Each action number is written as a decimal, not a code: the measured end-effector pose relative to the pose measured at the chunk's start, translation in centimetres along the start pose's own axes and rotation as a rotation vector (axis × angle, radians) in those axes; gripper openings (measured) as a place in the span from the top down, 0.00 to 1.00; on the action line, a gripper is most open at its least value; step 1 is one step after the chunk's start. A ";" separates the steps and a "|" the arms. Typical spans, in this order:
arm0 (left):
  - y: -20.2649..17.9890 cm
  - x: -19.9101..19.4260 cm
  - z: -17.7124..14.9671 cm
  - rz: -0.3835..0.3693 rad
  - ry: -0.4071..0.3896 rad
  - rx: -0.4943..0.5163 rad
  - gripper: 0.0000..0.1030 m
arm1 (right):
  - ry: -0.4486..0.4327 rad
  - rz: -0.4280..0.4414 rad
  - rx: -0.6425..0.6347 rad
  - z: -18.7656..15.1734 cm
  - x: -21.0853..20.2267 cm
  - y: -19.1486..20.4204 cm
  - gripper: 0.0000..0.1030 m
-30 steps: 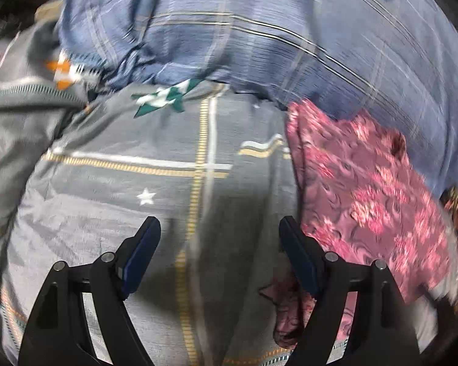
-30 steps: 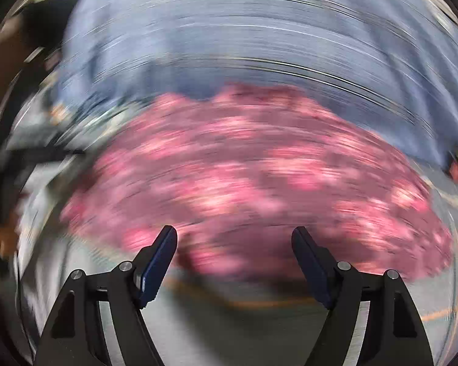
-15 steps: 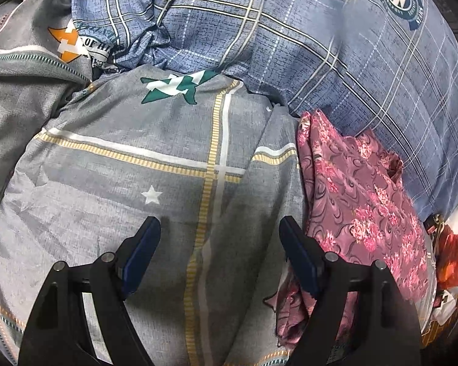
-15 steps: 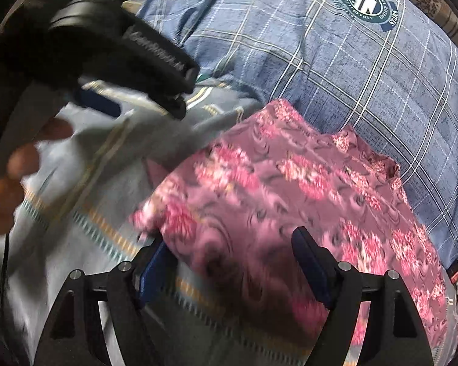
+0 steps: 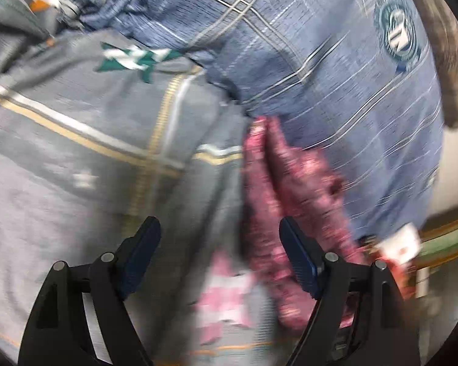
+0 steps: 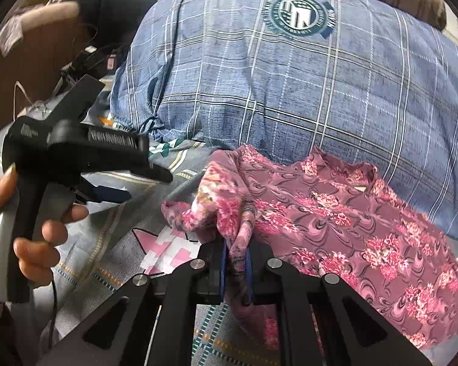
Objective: Fold small clothes
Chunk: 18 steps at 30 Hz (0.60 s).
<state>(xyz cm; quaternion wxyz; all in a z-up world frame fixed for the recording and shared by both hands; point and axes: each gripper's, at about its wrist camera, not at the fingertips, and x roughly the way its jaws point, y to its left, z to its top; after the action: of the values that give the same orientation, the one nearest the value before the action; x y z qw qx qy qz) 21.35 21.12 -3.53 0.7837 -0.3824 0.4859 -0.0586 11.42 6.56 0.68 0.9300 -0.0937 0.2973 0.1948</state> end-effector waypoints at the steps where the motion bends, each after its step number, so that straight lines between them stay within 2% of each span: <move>1: -0.4 0.4 0.4 -0.010 0.017 -0.002 0.22 | 0.003 0.007 0.007 -0.1 0.1 -0.3 0.91; 3: -1.7 1.8 1.5 -0.021 0.086 0.010 0.22 | 0.014 0.022 0.015 -0.3 0.5 -0.5 0.91; 6: -3.6 3.1 2.6 0.007 0.146 0.039 0.22 | 0.075 0.077 0.017 -0.7 2.0 -0.3 0.90; 9: -4.8 2.3 2.9 0.057 0.138 0.085 0.22 | 0.155 0.108 0.001 -1.2 3.7 0.5 0.85; 11: -5.1 1.5 3.3 0.083 0.125 0.124 0.22 | 0.191 0.110 -0.015 -1.6 4.4 1.2 0.62; 13: -4.6 0.7 3.7 0.099 0.118 0.140 0.22 | 0.209 0.102 -0.086 -1.9 4.9 2.7 0.46; 15: -4.1 0.2 4.1 0.097 0.128 0.143 0.22 | 0.197 0.037 -0.202 -2.1 5.4 4.8 0.39; 16: -3.8 0.1 4.2 0.091 0.139 0.140 0.22 | 0.175 -0.001 -0.242 -2.0 5.6 5.6 0.39; 18: -3.4 -0.1 4.3 0.072 0.158 0.137 0.22 | 0.151 -0.029 -0.229 -1.3 6.0 5.7 0.58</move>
<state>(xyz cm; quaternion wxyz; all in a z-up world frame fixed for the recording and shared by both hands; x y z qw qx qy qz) 25.72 21.06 -0.22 0.7689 -0.3043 0.5546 -0.0933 12.84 13.17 -4.22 0.8908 -0.2181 0.3410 0.2063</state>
